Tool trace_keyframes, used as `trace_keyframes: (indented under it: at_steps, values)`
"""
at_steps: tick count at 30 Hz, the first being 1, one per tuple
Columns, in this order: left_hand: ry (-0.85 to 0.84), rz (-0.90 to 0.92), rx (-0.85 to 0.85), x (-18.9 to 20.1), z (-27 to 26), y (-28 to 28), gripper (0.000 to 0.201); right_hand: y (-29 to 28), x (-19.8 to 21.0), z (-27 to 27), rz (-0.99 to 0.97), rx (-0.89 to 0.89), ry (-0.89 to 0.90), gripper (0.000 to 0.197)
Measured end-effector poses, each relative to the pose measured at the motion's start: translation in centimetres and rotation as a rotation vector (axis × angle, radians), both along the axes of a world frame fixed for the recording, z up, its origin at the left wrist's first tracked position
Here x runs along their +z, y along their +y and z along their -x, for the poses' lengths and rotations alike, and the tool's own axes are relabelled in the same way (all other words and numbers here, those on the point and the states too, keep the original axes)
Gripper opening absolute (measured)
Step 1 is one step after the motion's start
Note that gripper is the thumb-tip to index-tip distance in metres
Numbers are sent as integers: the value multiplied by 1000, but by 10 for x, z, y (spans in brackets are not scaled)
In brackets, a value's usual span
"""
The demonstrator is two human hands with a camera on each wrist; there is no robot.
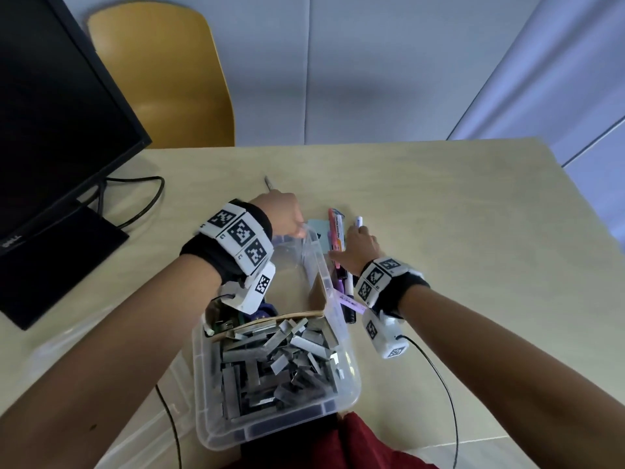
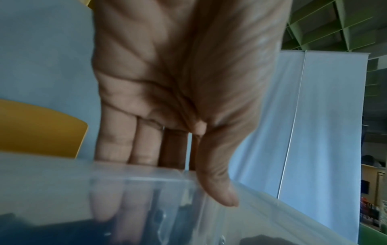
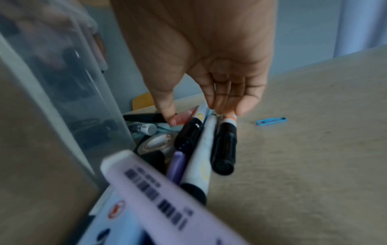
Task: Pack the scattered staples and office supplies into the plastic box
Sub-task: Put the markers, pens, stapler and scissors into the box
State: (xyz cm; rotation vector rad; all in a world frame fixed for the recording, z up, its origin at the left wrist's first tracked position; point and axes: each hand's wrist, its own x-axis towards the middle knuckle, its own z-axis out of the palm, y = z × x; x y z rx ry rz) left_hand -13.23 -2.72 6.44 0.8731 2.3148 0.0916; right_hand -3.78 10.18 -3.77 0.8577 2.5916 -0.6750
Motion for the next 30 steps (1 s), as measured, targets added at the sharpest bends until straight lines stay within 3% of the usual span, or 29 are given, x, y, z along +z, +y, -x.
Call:
trace_keyframes:
  at_steps: [3, 10, 16, 21, 25, 27, 30]
  values:
    - [-20, -33, -30, 4, -1, -1, 24, -3, -7, 7, -61, 15, -64, 51]
    - [1, -62, -48, 2, 2, -2, 28, -4, -17, 9, -145, -15, -142, 29]
    - [14, -29, -65, -2, 5, -2, 22, 13, -11, 11, -107, -88, -130, 42]
    - [3, -42, -77, -5, 9, -3, 26, 12, -10, 23, -71, -278, 44, 46]
    - [-15, -40, -76, -5, 10, -3, 40, 10, -14, 40, -231, 29, 111, 55]
    - [-25, -61, -60, -3, 10, -3, 30, 13, -16, 49, -187, 186, 68, 57]
    - [-26, -79, -71, -4, 10, -3, 26, 14, -15, 58, -123, 257, -9, 50]
